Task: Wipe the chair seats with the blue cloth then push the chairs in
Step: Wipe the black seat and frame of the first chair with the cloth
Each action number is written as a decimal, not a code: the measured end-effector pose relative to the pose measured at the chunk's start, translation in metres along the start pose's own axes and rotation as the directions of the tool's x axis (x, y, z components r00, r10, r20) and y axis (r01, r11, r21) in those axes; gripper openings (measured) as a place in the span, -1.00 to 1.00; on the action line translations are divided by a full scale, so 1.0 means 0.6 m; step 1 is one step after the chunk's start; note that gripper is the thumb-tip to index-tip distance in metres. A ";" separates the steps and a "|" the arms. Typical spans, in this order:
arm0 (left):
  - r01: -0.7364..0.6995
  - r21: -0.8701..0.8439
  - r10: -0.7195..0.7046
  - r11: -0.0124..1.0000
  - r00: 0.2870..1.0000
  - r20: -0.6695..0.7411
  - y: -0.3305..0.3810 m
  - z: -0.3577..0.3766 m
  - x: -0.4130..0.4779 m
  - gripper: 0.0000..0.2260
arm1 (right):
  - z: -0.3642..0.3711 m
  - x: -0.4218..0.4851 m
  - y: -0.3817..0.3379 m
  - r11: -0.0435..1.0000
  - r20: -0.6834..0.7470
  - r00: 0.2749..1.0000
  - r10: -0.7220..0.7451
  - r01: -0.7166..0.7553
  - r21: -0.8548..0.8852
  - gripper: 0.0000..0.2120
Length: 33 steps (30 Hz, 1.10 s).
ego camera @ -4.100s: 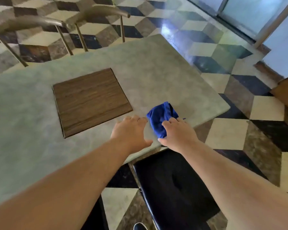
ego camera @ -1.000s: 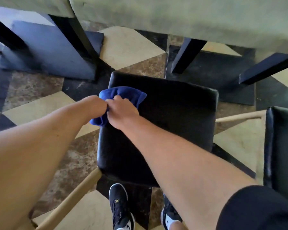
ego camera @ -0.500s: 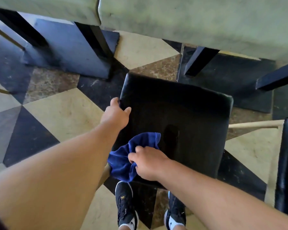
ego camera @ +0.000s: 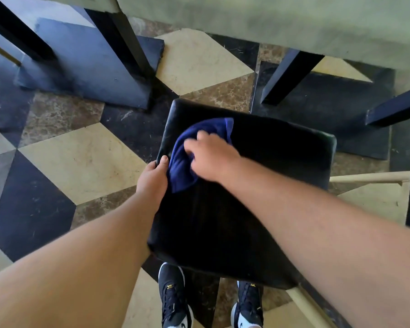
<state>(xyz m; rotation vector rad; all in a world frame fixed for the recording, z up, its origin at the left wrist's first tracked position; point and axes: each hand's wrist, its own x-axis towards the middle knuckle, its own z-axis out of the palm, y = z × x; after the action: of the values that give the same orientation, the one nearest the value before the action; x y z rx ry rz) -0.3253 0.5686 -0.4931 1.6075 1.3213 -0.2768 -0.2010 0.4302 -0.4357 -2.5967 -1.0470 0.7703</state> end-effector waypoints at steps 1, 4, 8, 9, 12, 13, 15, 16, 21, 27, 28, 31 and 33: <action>0.016 -0.003 -0.016 1.000 1.000 -0.005 -0.001 0.000 0.002 -0.59 | -0.014 0.022 0.012 1.000 -0.017 1.000 0.016 -0.016 -0.014 -0.79; 0.044 0.022 -0.044 0.999 0.999 -0.007 -0.001 0.000 0.004 -0.58 | -0.036 0.059 0.032 0.998 -0.075 0.996 0.056 -0.059 -0.026 -0.79; 0.008 0.016 -0.008 1.000 1.000 -0.005 0.001 -0.001 0.006 -0.72 | -0.010 0.010 0.004 0.996 -0.085 0.993 0.087 -0.089 -0.022 -0.66; 0.000 0.011 0.000 1.000 1.000 0.002 0.003 -0.001 0.007 -0.75 | 0.007 -0.021 -0.010 0.998 -0.048 0.997 0.053 -0.054 -0.028 -0.65; -0.009 0.041 0.010 0.999 1.000 -0.017 0.008 -0.001 0.007 -0.71 | 0.058 -0.133 -0.047 0.994 0.065 0.993 -0.096 0.098 -0.037 -0.67; -0.006 0.052 0.008 0.999 1.000 -0.026 0.008 -0.001 0.005 -0.68 | 0.071 -0.168 -0.056 0.988 0.115 0.982 -0.148 0.152 -0.028 -0.69; -0.003 0.073 0.006 0.997 0.999 -0.043 0.006 -0.001 0.001 -0.59 | 0.096 -0.233 -0.066 0.960 0.237 0.933 -0.269 0.279 -0.009 -0.73; -0.010 0.098 0.015 0.995 0.999 -0.053 0.006 0.000 -0.001 -0.54 | 0.106 -0.260 -0.065 0.937 0.296 0.896 -0.332 0.350 -0.007 -0.75; -0.075 0.213 0.097 0.974 0.991 -0.094 0.004 0.010 -0.011 -0.45 | 0.099 -0.296 -0.023 0.847 0.411 0.785 -0.462 0.529 -0.057 -0.83; -0.085 0.211 0.107 0.974 0.990 -0.094 0.001 0.014 -0.016 -0.40 | -0.003 -0.134 0.085 0.945 0.096 0.966 -0.241 0.256 -0.203 -0.81; -0.089 0.211 0.110 0.973 0.989 -0.094 0.000 0.014 -0.016 -0.40 | -0.021 -0.100 0.103 0.959 0.041 0.982 -0.185 0.190 -0.208 -0.82; -0.103 0.205 0.124 0.973 0.988 -0.097 -0.003 0.014 -0.013 -0.41 | -0.068 -0.011 0.144 0.982 -0.050 0.999 -0.009 0.000 -0.189 -0.83; -0.102 0.198 0.122 0.975 0.988 -0.093 -0.004 0.014 -0.012 -0.41 | -0.085 0.022 0.163 0.988 -0.098 0.991 0.094 -0.105 -0.111 -0.82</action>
<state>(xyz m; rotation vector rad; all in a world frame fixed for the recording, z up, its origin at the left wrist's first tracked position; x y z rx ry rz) -0.3270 0.5574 -0.4935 1.8752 1.3082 -0.2608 -0.1090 0.3682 -0.4372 -2.7720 -0.9696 0.6215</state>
